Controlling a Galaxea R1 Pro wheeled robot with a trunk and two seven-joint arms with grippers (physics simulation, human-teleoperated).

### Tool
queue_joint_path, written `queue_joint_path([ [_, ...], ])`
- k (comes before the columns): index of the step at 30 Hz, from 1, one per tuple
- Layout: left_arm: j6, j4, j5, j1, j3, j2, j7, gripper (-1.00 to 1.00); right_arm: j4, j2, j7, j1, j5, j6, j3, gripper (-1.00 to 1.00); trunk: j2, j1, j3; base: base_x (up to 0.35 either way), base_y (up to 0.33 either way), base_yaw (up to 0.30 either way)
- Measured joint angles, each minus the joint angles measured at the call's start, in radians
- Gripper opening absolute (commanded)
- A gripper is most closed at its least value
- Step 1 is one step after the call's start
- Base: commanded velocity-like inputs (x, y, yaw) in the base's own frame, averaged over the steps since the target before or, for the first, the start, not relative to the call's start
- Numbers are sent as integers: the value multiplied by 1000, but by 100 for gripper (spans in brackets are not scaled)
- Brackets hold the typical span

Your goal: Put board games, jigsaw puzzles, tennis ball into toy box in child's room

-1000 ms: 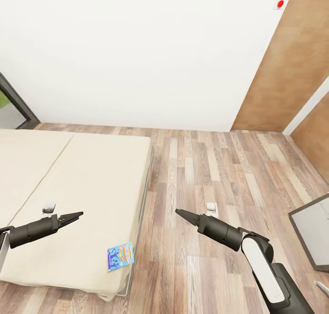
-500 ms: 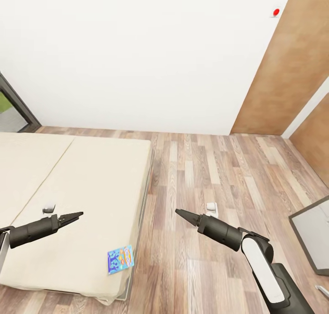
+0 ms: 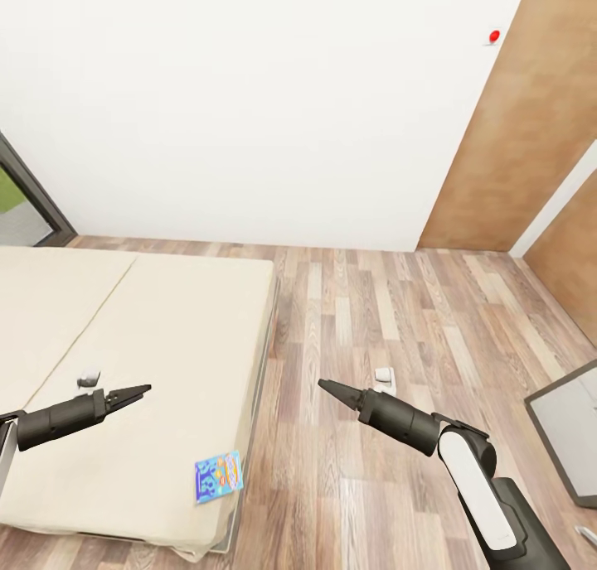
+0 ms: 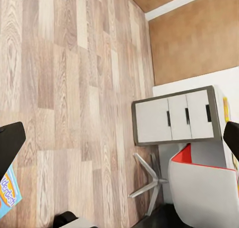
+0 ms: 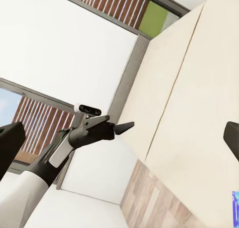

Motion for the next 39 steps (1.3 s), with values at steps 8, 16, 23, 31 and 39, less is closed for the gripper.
queue_joint_path([
  [8, 0, 0, 0, 0, 0, -1, 0, 100, 0, 0, 0, 0, 0, 0, -1, 100, 0, 0, 13, 0, 0, 0],
  [16, 0, 0, 0, 0, 0, 0, 0, 100, 0, 0, 0, 0, -1, 0, 0, 100, 0, 0, 26, 0, 0, 0],
  [23, 0, 0, 0, 0, 0, 0, 0, 100, 0, 0, 0, 0, 0, 0, 0, 100, 0, 0, 38, 0, 0, 0],
  [31, 0, 0, 0, 0, 0, -1, 0, 100, -1, 0, 0, 0, 0, 0, -1, 100, 0, 0, 51, 0, 0, 0],
  [39, 0, 0, 0, 0, 0, -1, 0, 100, -1, 0, 1, 0, 0, -9, 0, 100, 0, 0, 64, 0, 0, 0],
])
